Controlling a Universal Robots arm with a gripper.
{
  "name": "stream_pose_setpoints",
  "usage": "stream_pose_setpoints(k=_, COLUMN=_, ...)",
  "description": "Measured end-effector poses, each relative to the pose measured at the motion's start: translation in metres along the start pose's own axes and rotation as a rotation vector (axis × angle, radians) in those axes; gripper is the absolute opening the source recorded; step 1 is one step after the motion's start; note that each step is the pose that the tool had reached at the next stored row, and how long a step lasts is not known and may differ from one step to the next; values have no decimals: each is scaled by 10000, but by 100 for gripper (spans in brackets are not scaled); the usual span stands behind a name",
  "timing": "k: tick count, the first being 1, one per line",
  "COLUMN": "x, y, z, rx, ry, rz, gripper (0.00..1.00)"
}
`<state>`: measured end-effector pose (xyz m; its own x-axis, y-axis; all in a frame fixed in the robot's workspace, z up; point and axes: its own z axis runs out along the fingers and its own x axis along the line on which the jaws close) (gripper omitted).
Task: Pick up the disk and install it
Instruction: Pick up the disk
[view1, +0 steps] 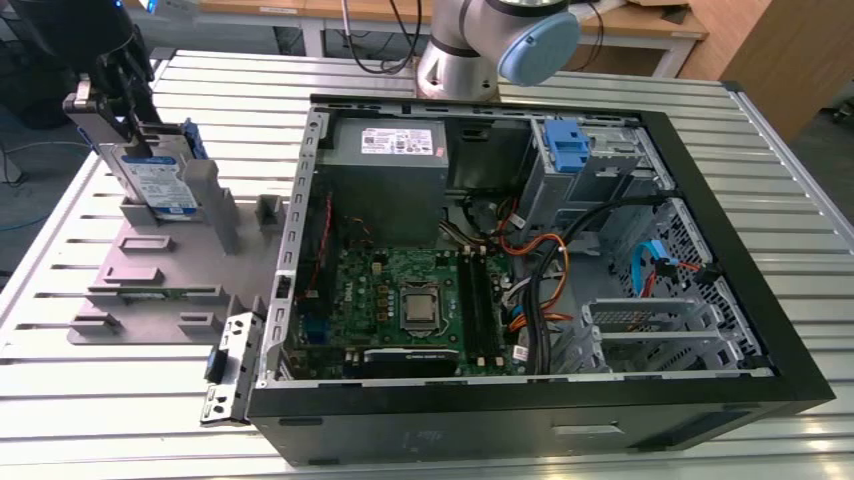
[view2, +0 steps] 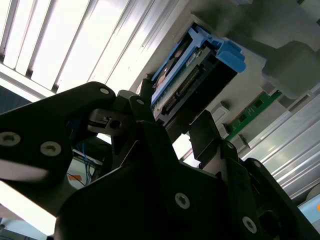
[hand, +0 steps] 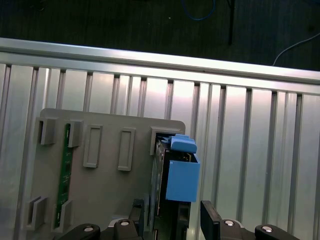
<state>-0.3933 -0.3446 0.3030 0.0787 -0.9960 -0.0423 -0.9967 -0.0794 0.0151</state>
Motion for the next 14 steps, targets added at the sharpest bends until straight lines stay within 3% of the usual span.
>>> stream_pose_setpoints(k=4, x=0, y=0, z=-2, rx=-1, ry=0, rz=0, gripper=55)
stream_pose_setpoints(k=5, x=0, y=0, z=-3, rx=-1, ry=0, rz=0, gripper=48)
stream_pose_setpoints(k=14, x=0, y=0, z=-7, rx=-1, ry=0, rz=-1, gripper=46)
